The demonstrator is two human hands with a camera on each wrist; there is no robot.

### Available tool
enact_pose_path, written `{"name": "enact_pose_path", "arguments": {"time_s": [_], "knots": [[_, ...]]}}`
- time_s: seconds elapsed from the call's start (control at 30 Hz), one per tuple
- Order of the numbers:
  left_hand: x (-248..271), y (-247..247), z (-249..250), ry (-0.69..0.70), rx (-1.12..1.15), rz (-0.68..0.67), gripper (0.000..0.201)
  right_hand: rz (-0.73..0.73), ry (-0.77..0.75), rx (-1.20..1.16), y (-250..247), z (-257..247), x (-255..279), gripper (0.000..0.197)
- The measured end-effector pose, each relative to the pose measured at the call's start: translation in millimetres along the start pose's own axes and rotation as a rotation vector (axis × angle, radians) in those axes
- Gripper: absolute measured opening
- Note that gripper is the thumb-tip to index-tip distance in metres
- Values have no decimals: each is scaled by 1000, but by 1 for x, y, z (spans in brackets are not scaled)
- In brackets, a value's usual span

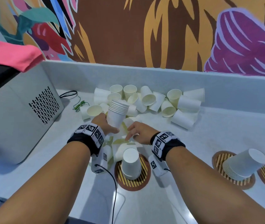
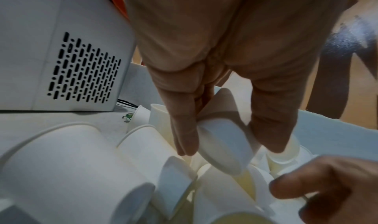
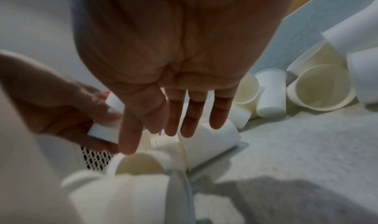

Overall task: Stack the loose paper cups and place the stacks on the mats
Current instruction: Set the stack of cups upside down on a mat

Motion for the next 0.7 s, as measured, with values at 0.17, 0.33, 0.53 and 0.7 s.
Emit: {"name": "enact_pose_path", "arguments": {"time_s": [0.17, 0.33, 0.53, 0.7], "knots": [[3, 0, -13, -20, 18, 6, 71, -168, 98, 182, 30, 13, -18, 47], [2, -4, -15, -47, -20, 32, 67, 111, 74, 3, -8, 13, -5, 49], [0, -2, -5, -78, -130, 31, 69, 560, 228, -233, -81, 26, 47, 34], [-5, 6, 14, -63, -196, -12, 68, 816, 211, -399, -123, 23, 82, 32]]}}
Point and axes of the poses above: each hand's wrist, its own x-axis away from the middle knuckle, its own y-axis out of the palm, z = x × y, the point moved 7 cm from there along -x, towards the middle knuckle, and after that the axes turned 14 degrees about -z, right-handed, at the moved point
